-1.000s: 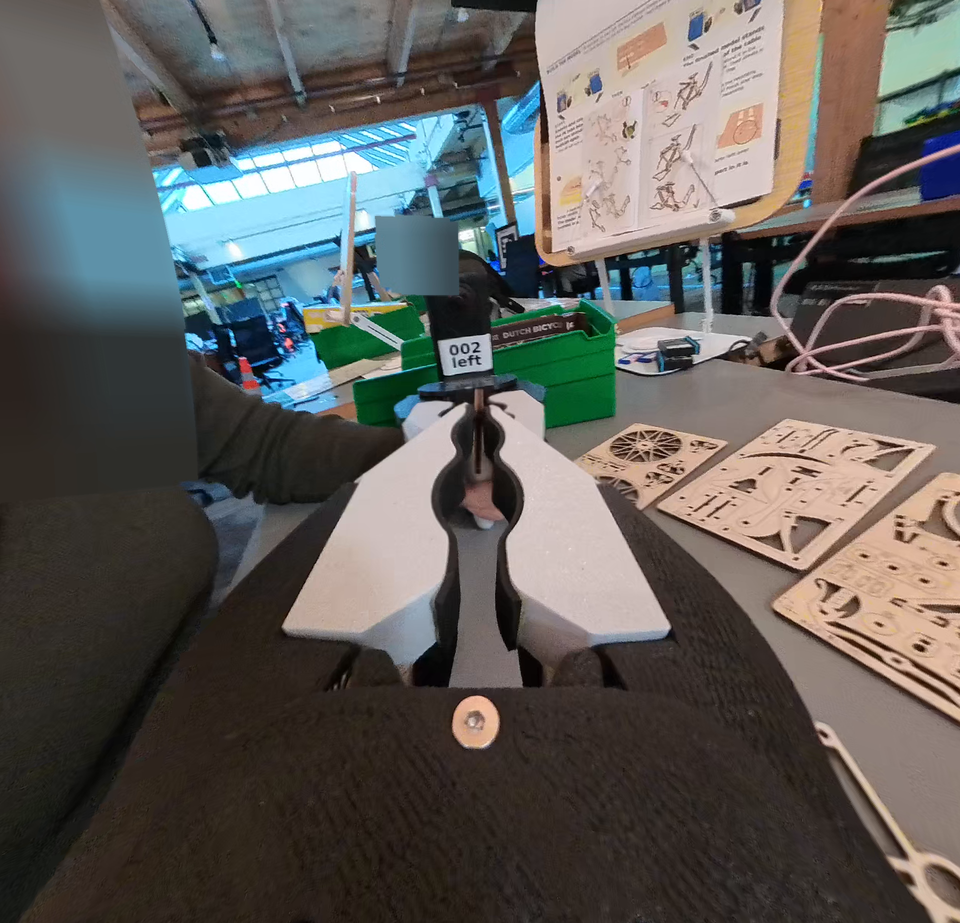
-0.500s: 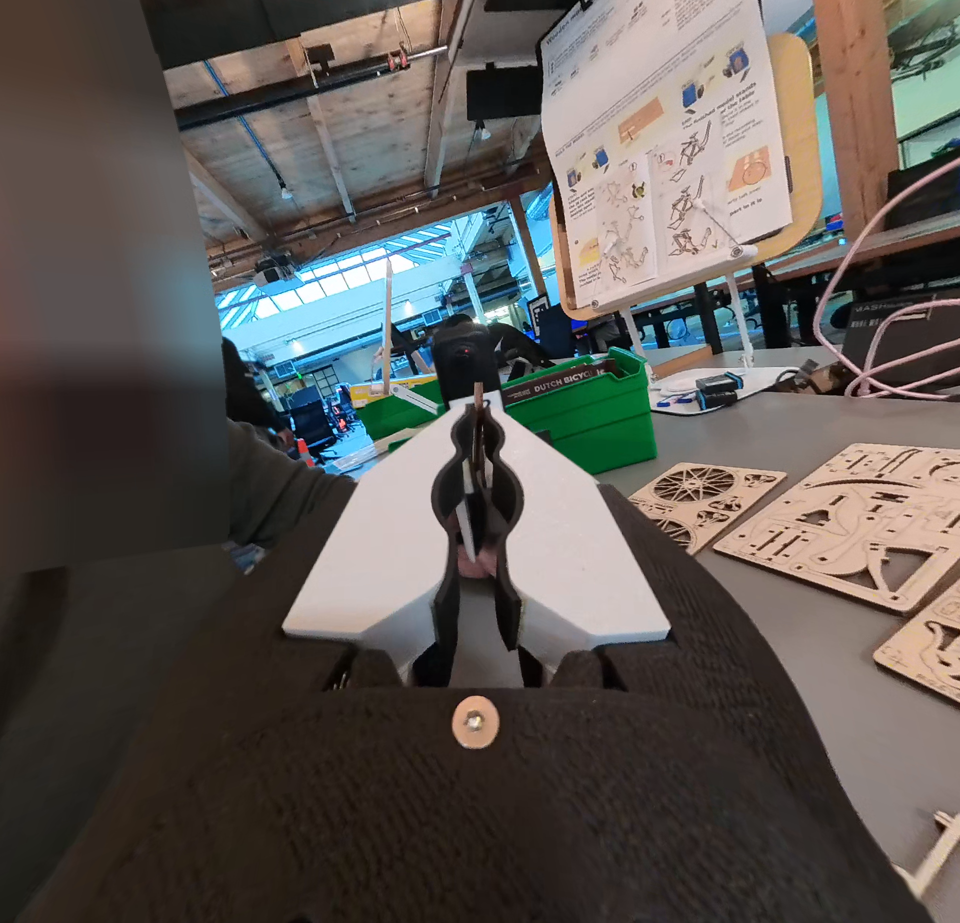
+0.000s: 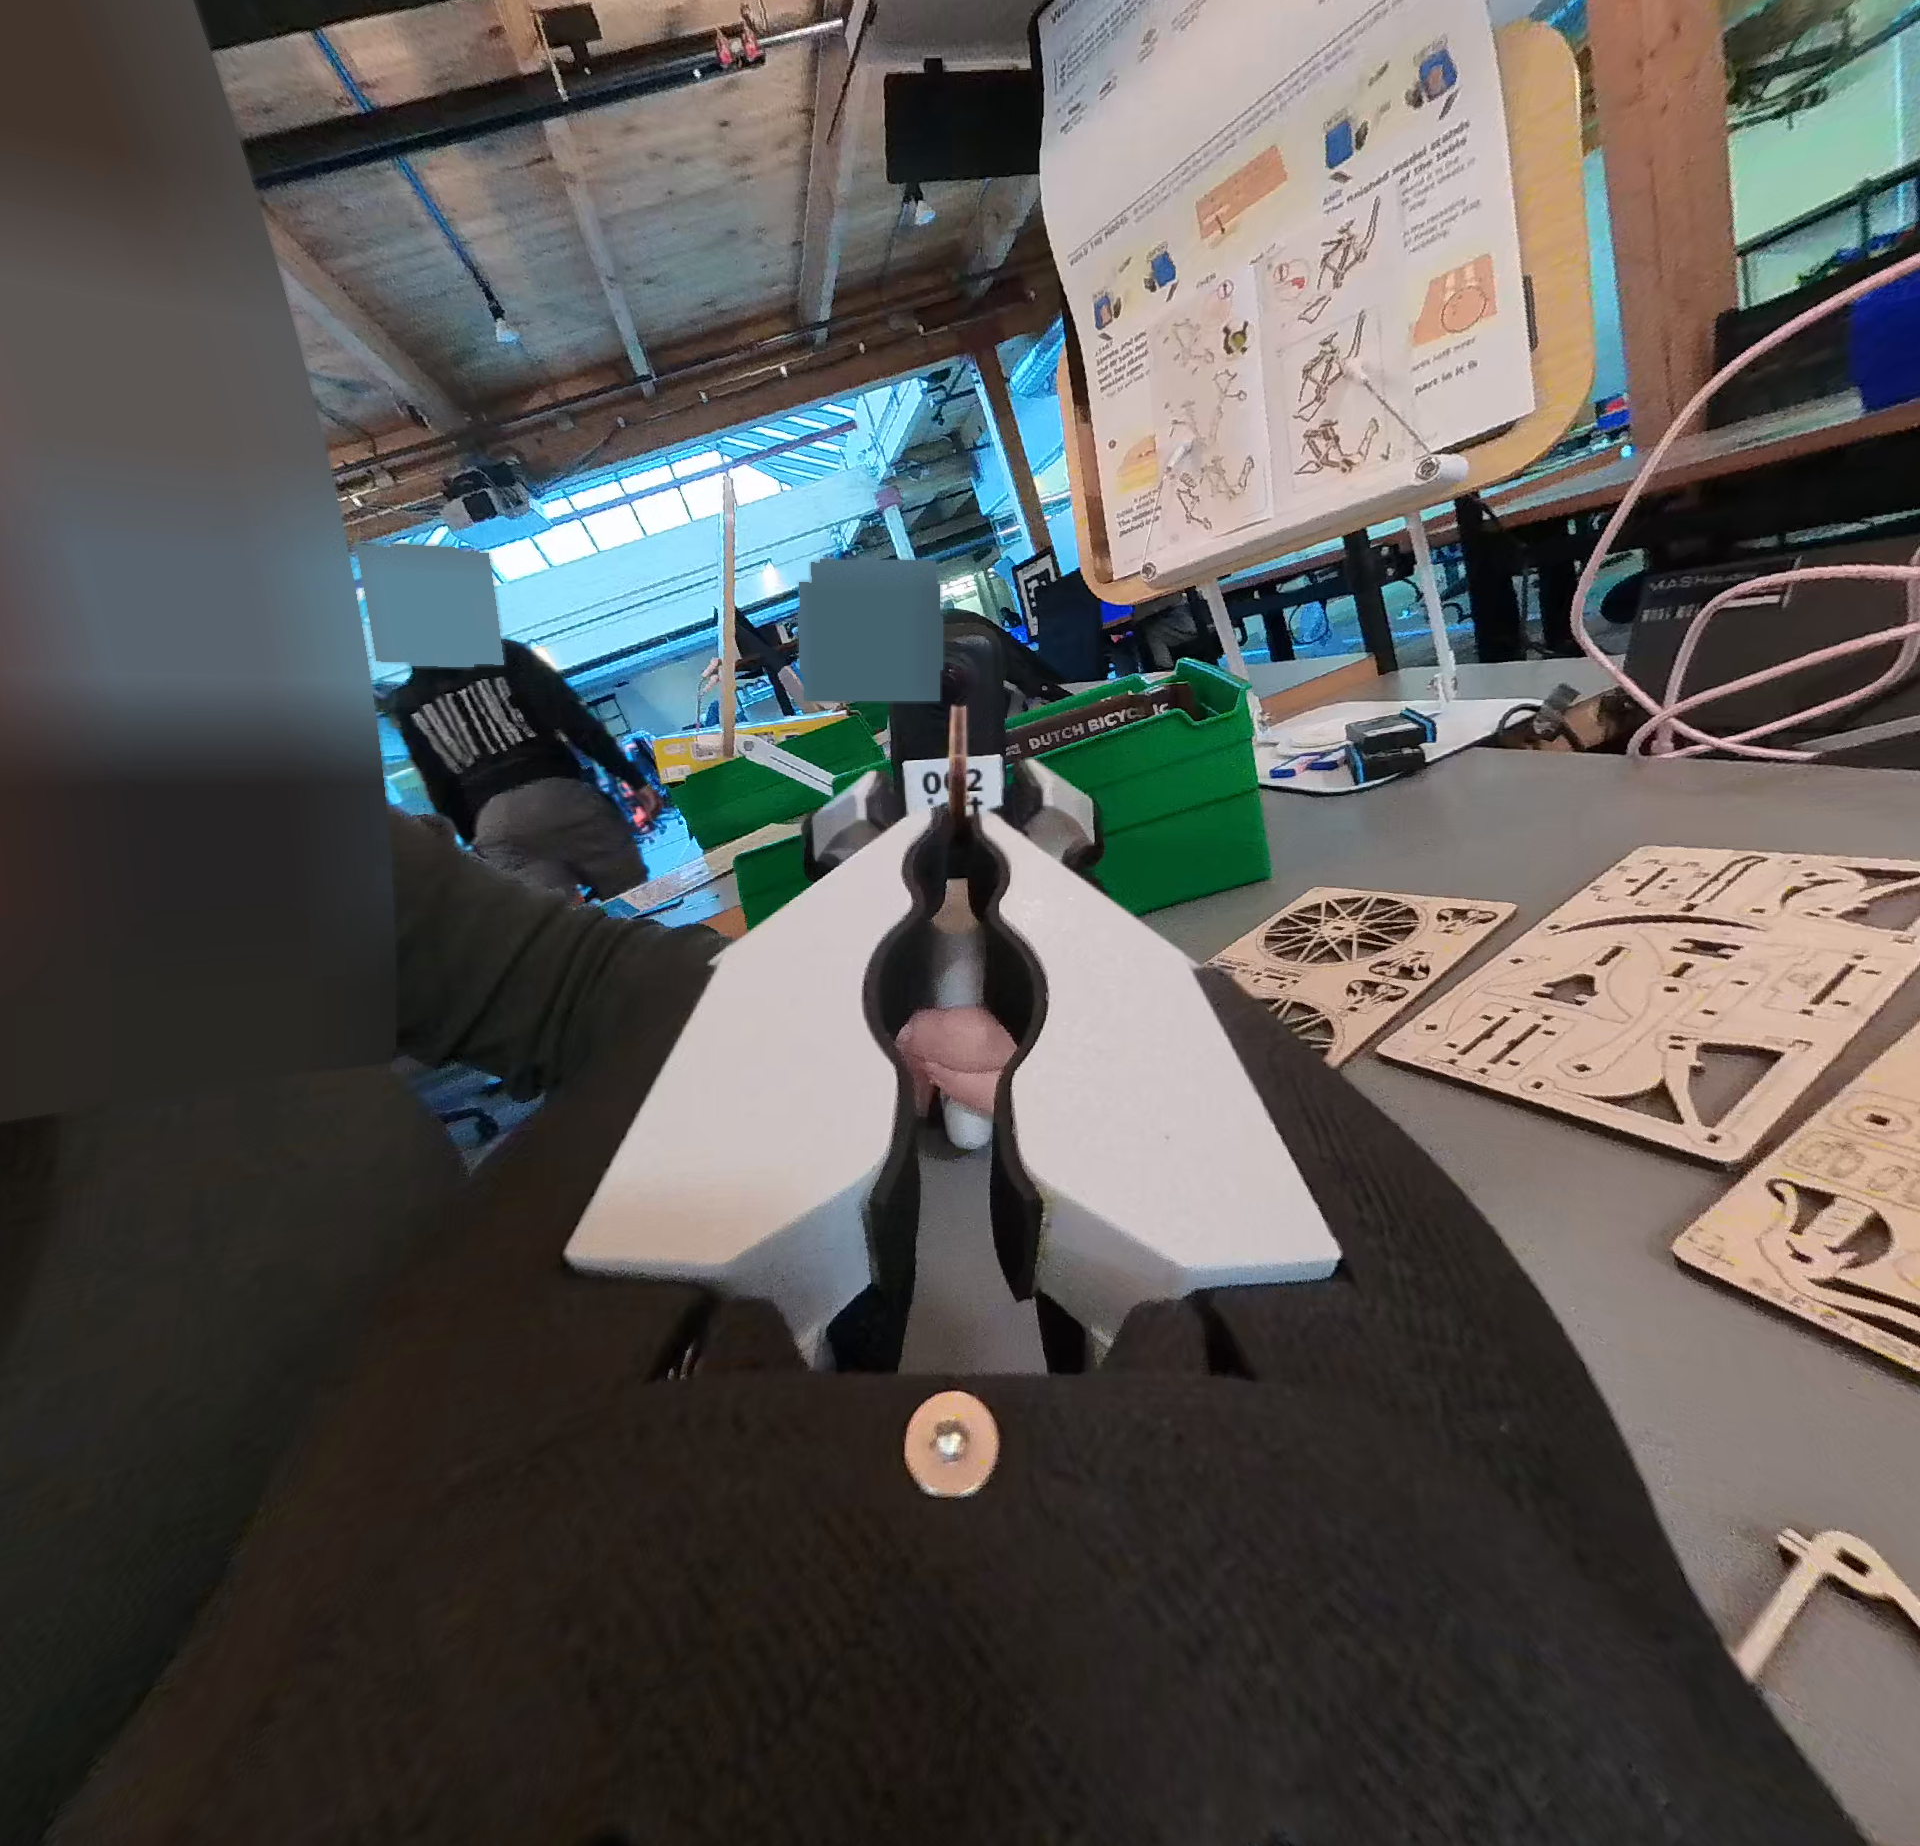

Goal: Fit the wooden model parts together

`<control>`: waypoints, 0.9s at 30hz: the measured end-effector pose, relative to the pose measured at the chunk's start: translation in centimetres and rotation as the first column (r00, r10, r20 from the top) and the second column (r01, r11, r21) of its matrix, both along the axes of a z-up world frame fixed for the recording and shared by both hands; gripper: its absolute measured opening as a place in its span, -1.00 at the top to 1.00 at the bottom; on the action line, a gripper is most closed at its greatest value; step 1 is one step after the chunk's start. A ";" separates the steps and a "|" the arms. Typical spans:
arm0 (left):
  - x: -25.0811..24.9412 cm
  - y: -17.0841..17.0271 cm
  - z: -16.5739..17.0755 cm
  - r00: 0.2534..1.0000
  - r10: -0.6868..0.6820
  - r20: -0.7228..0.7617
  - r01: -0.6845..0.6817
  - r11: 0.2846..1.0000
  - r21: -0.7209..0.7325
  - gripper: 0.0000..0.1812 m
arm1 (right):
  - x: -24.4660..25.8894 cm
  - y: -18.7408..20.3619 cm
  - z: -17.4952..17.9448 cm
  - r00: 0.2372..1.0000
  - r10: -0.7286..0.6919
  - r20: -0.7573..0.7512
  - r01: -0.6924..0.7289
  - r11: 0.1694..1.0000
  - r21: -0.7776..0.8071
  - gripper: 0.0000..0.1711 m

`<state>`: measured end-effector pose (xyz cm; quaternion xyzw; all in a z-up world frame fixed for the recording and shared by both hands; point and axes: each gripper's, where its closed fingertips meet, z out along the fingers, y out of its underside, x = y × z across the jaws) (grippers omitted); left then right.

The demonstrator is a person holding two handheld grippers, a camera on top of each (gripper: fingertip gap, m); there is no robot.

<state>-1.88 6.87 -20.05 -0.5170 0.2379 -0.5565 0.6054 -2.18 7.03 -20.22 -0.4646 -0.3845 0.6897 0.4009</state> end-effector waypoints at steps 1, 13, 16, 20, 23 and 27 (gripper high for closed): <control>-0.1 0.0 0.1 1.000 0.003 0.007 -0.003 1.000 -0.001 0.71 | -0.1 -0.1 -0.1 1.000 0.006 0.005 -0.006 1.000 0.001 1.00; 0.3 0.9 -1.5 0.987 0.056 -0.150 -0.059 0.998 -0.016 1.00 | 0.0 1.0 -1.2 0.982 -0.153 0.112 0.129 0.972 0.199 0.77; 0.8 0.7 -2.2 0.980 0.015 -0.197 -0.021 0.999 -0.031 1.00 | -0.1 0.5 -2.1 0.973 -0.142 0.182 0.089 0.959 0.271 0.88; 0.8 0.4 -2.0 0.988 -0.017 -0.156 0.011 0.999 -0.041 0.98 | 0.0 0.1 -1.6 0.985 -0.082 0.150 0.053 0.981 0.184 0.99; 0.9 0.0 -1.6 0.992 -0.043 -0.115 0.039 0.999 -0.032 0.90 | -0.1 0.1 -1.2 0.993 -0.040 0.107 0.030 0.995 0.096 0.99; 1.1 -0.4 -1.3 0.994 -0.063 -0.094 0.062 0.998 -0.018 0.89 | 0.0 0.1 -0.5 0.999 -0.009 0.047 0.008 1.000 0.022 1.00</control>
